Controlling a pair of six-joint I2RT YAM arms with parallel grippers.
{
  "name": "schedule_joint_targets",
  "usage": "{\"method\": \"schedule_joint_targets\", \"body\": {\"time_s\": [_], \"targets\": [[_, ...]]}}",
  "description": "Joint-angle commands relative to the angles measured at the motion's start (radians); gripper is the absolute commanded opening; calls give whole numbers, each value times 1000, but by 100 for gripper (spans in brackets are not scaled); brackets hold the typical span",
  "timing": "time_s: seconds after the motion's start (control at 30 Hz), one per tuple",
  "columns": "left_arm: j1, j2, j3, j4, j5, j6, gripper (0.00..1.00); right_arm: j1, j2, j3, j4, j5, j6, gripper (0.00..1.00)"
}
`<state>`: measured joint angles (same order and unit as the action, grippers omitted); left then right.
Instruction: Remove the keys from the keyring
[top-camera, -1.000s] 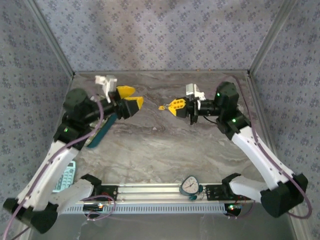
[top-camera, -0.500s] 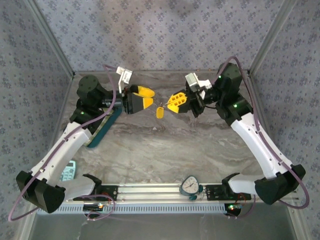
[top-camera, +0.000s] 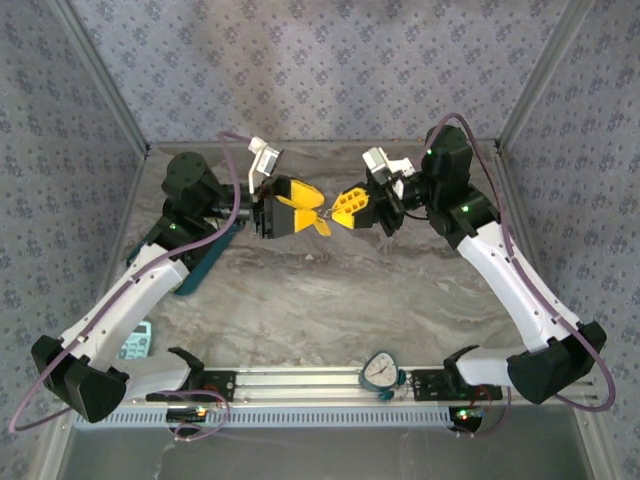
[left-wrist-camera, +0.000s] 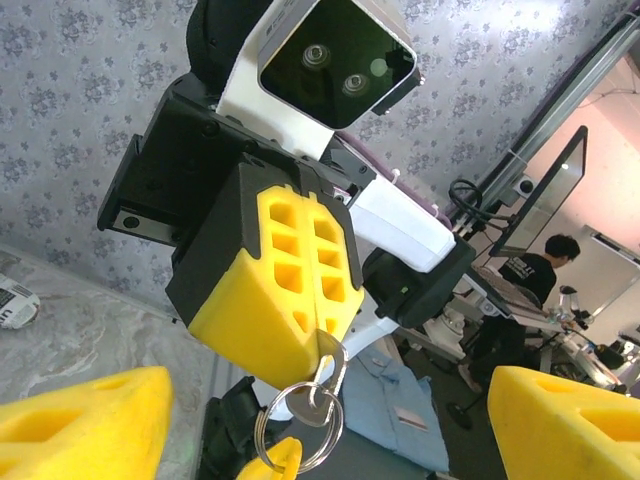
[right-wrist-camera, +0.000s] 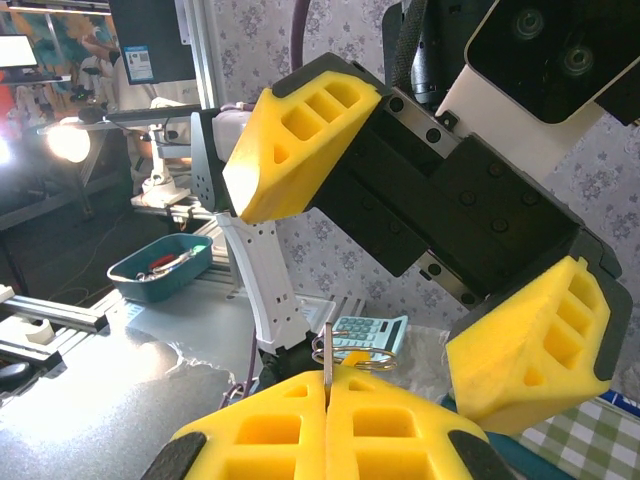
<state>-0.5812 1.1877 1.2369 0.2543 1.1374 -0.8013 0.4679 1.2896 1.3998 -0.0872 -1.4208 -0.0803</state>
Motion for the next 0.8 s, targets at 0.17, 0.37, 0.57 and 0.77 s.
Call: {"method": "schedule_joint_targets", "body": {"time_s": [0.17,0.37,0.57,0.77], "targets": [[-21,18,39,-30,29,50,70,6,3,28,-13,6,-15,0],[-21,15,44,-46,29,63,56,5,1,28,-10,16,-14,0],[-22,13,52,-66,26,77,39,3,2,31,-9,25,-12,0],[-19,7,48,-70,22,82,24,0,-8,26,-3,42,-9,0]]}}
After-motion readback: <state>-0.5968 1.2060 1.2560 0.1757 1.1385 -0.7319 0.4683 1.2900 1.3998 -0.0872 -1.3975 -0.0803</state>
